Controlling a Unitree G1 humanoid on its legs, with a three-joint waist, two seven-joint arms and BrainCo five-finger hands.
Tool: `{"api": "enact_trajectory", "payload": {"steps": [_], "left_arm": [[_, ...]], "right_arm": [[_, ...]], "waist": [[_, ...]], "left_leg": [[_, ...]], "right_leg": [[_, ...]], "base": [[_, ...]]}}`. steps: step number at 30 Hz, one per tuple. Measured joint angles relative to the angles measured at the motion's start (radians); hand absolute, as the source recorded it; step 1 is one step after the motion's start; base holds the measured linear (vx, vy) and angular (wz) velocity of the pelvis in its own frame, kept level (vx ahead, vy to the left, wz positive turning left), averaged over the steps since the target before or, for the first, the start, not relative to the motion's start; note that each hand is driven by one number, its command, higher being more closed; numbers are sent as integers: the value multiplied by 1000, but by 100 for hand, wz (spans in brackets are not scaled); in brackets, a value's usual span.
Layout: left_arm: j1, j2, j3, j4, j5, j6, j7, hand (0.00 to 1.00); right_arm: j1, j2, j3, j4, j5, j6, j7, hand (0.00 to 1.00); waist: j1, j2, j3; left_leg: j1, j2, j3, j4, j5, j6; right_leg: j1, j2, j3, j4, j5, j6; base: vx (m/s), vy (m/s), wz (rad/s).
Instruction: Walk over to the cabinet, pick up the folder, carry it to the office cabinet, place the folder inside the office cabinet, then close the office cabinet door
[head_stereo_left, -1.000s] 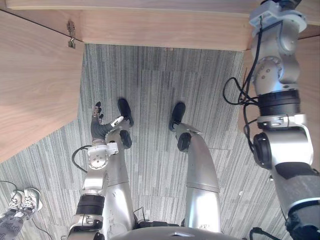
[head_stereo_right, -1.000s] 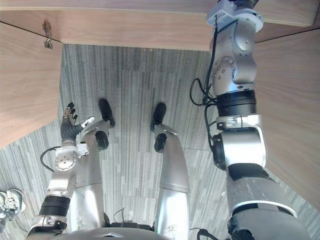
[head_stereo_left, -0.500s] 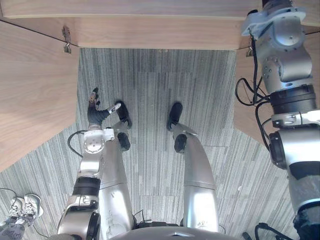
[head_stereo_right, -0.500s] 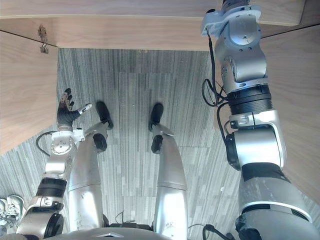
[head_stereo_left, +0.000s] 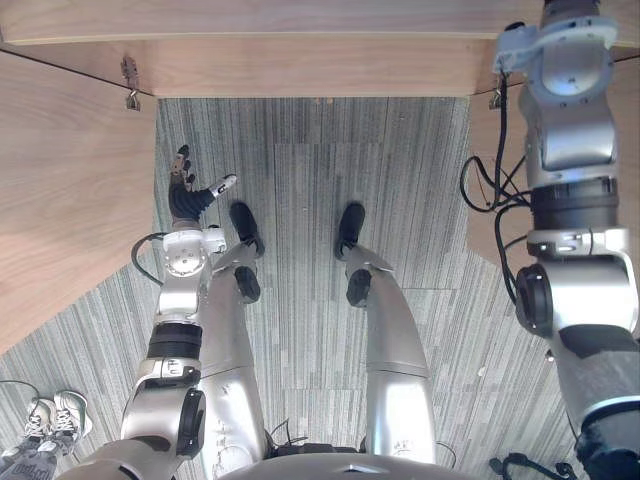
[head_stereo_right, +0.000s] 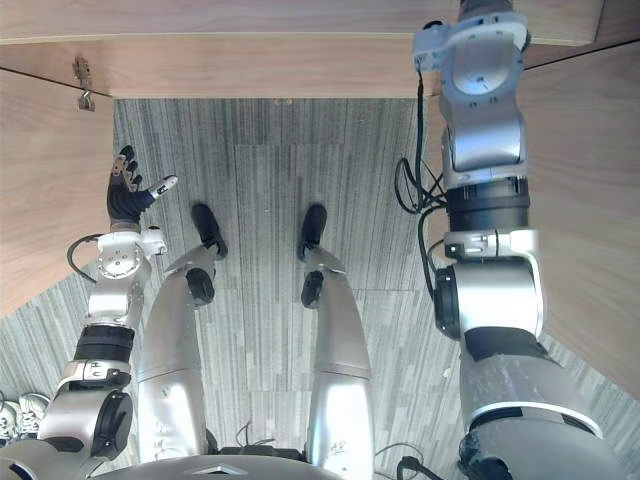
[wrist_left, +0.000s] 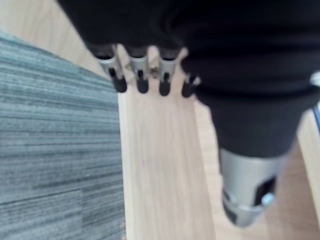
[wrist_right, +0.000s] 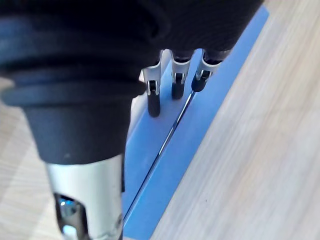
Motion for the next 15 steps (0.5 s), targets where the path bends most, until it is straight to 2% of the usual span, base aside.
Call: {"api": "enact_trajectory", "payload": {"steps": [3,7,11,15], "left_arm": [[49,-1,23,-40,2,0,0,0],[127,-13,19,-86,13,-3,1,0],[169,-37,12,-101,50,-4,1,0],[183,-46,13,-124,62,-16,2,0]], "right_arm": [[149,40,-89,-112,-27,-15,-48,0],[270,102,-131,-187,-50,-38,-117,0],[315,165,-131,-213,-83,-63,-162,0],[330,204,-129,-246,-117,-78,-172,0]], "waist": [[-4,0,0],[-11,0,0],[-9,0,0],[0,0,0]], "left_leg": [[-2,-1,-1,0,0,0],[-3,-1,-3,2,-1,-1],[-1,-2,-9,9,-5,-7],[-8,-4,-9,22,-7,-11]], "right_leg": [[-3,0,0,3,-3,0],[-8,-1,1,16,-12,-4],[-15,-6,1,46,-36,-4],[-33,-12,4,76,-47,-8]], "base": [[-3,-35,0],[-2,-41,2],[-12,-50,6],[-13,-49,4]]}}
